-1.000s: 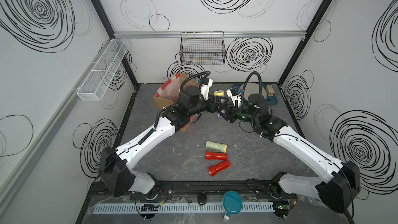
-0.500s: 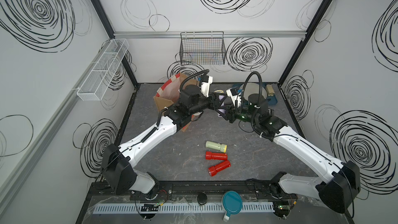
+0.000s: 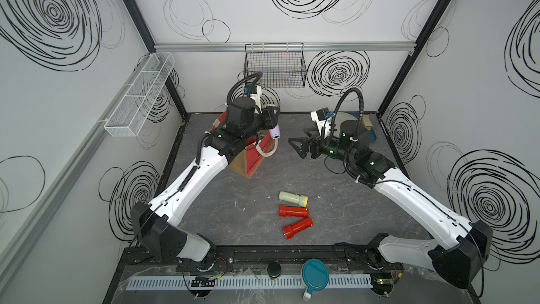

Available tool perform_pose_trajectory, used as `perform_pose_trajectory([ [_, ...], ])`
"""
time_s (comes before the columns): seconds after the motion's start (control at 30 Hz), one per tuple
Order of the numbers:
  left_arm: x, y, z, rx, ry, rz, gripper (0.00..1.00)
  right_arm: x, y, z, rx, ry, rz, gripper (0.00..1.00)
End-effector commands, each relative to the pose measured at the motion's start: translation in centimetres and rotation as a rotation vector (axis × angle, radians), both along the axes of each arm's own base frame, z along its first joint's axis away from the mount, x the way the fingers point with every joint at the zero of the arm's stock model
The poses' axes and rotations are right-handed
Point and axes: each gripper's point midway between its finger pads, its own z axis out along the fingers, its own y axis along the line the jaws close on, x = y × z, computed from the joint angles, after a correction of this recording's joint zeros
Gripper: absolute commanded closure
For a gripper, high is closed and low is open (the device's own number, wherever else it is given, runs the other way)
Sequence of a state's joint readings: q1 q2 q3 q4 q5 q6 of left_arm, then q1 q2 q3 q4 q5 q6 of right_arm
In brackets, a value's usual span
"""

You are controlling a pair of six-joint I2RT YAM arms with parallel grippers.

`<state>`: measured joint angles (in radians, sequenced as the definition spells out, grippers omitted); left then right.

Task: Put the flashlights into the tote bags
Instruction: Pick up the flashlight from the center of the board, then place the flashlight in the canvas bag.

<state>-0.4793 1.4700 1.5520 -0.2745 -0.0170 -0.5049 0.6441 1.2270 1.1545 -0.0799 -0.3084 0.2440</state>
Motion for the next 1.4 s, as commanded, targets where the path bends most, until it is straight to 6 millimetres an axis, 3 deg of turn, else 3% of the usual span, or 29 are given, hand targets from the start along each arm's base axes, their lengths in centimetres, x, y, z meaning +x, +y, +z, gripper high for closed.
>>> perform_pose_trajectory([
  [0.0,3.2,5.8,-0.2,0.092,0.029,0.256,0.97,0.9,-0.7,-2.0,-0.076,0.072,-0.066,0.0],
  [0.23,8.1,9.9,-3.6,0.227,0.099,0.463,0.97,1.6,-1.8,-7.1,-0.234,0.217,-0.136,0.0],
  [0.37,10.3,11.4,-7.0,0.247,0.152,0.512,0.95,1.3,-2.1,-9.7,-0.298,0.294,-0.14,0.01],
  [0.53,12.3,11.7,-10.7,0.261,0.201,0.503,0.94,0.7,-2.1,-12.2,-0.34,0.369,-0.12,0.02],
  [0.8,13.6,12.2,-14.8,0.265,0.265,0.515,0.85,0.7,-1.9,-14.1,-0.366,0.407,-0.126,0.01],
  [0.9,13.4,12.2,-15.0,0.26,0.263,0.518,0.73,0.5,-1.8,-15.0,-0.388,0.431,-0.119,0.0],
  [1.03,12.8,12.4,-13.9,0.245,0.233,0.519,0.56,-0.1,-1.6,-16.3,-0.415,0.473,-0.099,0.0],
  [1.17,12.5,12.4,-12.2,0.249,0.205,0.505,0.3,-1.1,-1.2,-17.6,-0.436,0.499,-0.044,0.0],
  [1.37,11.0,12.3,-8.9,0.229,0.156,0.469,0.2,-3.4,-1.1,-20.7,-0.516,0.558,0.059,0.01],
])
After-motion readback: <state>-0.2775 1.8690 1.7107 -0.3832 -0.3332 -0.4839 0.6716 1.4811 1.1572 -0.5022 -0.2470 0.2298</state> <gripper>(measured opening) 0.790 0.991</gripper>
